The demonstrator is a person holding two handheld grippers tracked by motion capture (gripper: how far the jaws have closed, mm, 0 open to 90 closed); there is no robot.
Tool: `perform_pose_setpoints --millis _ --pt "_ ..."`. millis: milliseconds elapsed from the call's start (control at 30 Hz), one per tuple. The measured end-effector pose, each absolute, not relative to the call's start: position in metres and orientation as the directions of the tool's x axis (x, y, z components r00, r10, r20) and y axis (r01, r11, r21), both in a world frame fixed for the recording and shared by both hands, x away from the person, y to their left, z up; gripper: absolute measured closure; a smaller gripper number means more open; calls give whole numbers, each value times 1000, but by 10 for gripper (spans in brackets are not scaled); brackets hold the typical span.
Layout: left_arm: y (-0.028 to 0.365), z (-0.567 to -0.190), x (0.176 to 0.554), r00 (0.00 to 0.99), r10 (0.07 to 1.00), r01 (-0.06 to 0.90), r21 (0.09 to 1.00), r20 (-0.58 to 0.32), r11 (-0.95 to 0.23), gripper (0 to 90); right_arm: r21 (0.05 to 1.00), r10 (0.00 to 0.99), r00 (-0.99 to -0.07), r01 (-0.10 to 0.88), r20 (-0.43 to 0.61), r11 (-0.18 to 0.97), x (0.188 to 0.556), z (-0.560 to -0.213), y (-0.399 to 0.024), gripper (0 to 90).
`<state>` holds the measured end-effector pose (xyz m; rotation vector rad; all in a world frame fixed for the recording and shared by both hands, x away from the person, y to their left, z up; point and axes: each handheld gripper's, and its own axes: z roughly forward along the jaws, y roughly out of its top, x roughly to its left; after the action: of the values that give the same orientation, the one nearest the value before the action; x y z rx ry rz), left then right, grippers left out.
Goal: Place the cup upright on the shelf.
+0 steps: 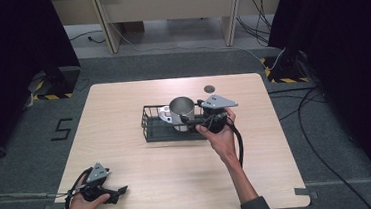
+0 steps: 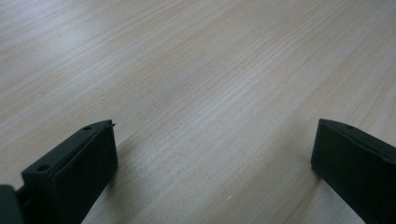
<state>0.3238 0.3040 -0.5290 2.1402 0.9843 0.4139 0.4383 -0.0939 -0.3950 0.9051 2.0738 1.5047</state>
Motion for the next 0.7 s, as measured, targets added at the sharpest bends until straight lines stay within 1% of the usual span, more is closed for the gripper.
perform_pose_setpoints --millis 400,700 --pt "304 -529 324 655 756 520 733 -12 -438 0 947 718 -694 264 55 183 408 -406 -112 157" --pt "304 -529 324 655 755 521 732 -12 -439 0 946 708 -705 255 41 200 389 -416 -115 157"
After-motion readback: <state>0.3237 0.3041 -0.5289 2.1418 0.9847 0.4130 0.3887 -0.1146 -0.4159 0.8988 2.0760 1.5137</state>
